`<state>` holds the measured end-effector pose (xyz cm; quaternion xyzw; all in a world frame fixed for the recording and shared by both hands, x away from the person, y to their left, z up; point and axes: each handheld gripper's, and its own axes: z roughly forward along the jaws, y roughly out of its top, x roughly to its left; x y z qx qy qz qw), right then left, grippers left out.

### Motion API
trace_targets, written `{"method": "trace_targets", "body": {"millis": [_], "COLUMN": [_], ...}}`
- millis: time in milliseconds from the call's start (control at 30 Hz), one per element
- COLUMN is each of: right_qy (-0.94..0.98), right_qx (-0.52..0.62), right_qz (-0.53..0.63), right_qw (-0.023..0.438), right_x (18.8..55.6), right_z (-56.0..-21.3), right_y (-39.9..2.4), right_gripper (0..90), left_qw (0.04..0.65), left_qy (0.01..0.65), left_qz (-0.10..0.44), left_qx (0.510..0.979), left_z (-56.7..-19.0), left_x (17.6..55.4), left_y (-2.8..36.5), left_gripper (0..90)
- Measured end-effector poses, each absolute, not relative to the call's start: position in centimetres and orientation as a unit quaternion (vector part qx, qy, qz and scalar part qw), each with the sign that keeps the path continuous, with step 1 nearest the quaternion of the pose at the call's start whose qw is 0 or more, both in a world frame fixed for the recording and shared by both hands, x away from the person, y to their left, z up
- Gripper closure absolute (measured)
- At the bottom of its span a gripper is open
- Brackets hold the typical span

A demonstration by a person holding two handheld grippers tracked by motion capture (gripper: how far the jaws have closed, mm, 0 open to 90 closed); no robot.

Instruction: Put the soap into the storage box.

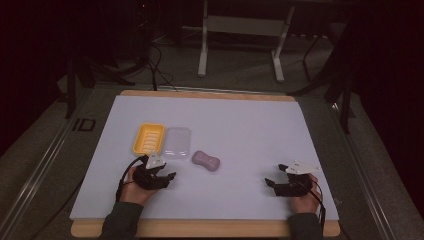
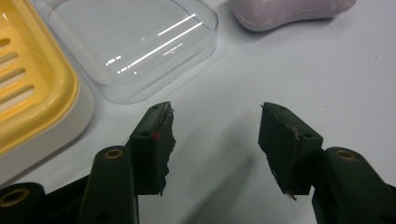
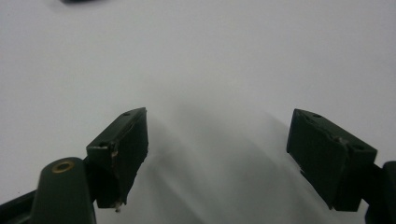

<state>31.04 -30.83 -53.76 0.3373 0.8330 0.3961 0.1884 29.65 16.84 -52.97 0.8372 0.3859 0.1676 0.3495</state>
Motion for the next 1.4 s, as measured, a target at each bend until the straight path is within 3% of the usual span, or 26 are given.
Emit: {"method": "trace_targets", "body": {"millis": [433, 1400], "right_qy": [0.827, 0.819], "right_qx": [0.336, 0.332], "right_qz": [0.406, 0.424], "right_qw": [0.197, 0.200], "right_x": [30.8, 30.5], "right_z": [-53.7, -53.6], "right_y": [-31.0, -31.3], "right_gripper": [20.4, 20.7], "left_qw": [0.341, 0.309], "left_qy": [0.379, 0.291], "left_qz": [0.170, 0.176], "left_qx": [0.843, 0.888], "left_z": [-52.8, -48.7], "left_x": [29.6, 31.0], "left_y": [16.6, 14.8], "left_gripper": [42.0, 39.9]}}
